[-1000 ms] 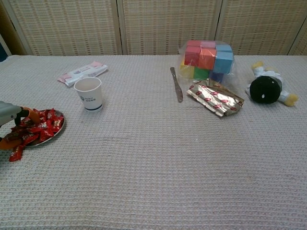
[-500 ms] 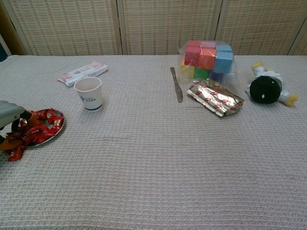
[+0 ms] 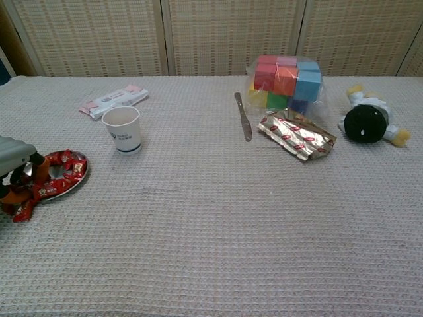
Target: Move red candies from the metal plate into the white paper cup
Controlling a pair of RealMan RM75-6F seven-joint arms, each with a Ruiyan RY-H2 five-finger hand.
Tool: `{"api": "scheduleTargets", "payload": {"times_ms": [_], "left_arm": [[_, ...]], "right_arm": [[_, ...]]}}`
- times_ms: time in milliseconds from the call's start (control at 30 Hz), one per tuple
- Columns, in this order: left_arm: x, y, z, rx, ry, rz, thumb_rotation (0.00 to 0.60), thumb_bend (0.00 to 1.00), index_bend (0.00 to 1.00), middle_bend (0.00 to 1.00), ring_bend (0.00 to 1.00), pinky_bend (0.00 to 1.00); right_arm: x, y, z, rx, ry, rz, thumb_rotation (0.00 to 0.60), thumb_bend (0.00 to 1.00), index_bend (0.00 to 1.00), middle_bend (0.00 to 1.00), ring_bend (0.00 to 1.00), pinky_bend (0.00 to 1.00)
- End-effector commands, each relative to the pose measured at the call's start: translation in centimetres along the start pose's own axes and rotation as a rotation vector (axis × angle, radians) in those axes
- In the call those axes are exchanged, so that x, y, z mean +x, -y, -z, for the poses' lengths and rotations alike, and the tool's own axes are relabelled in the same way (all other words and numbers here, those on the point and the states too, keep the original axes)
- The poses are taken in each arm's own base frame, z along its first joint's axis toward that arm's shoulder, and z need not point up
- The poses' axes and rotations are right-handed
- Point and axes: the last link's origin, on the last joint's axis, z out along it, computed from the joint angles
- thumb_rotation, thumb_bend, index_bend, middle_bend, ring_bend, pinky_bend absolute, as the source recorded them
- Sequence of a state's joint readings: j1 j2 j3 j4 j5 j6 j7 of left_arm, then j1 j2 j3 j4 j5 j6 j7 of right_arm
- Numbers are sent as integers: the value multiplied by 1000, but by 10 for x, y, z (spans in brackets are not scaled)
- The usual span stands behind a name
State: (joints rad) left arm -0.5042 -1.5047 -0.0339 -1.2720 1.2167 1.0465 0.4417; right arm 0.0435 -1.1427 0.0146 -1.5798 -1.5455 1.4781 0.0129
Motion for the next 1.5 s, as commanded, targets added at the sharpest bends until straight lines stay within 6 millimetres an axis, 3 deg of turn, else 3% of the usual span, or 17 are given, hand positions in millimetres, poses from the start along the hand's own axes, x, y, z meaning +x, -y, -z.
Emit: {"api": "scheduleTargets", "payload": {"times_ms": [33, 433, 733, 933, 1267, 1500], "left_arm": [[1, 0, 0, 1, -8, 2, 600, 461, 616, 588, 570, 1000], [9, 0, 0, 2, -61, 29, 600, 501, 705, 681, 621, 1000], [33, -3, -3, -22, -107, 113, 600, 513, 721, 699, 640, 1000], [60, -7, -16, -40, -155, 138, 600, 514, 722, 699, 640, 1000], [113, -34, -49, -91, -227, 170, 600, 517, 725, 704, 646, 1000], [130, -50, -71, -104, -251, 151, 600, 517, 724, 703, 646, 1000]], "right_arm": [[0, 0, 0, 0, 0, 0, 600, 46, 0, 0, 0, 0], [0, -1, -1, -3, 1, 0, 600, 46, 0, 0, 0, 0], [0, -1, -1, -5, 1, -2, 600, 46, 0, 0, 0, 0], [0, -2, -2, -6, 0, -1, 600, 45, 0, 0, 0, 0], [-2, -3, -4, -21, 8, 6, 600, 46, 0, 0, 0, 0], [-2, -7, -6, -39, 5, 9, 600, 46, 0, 0, 0, 0]]}}
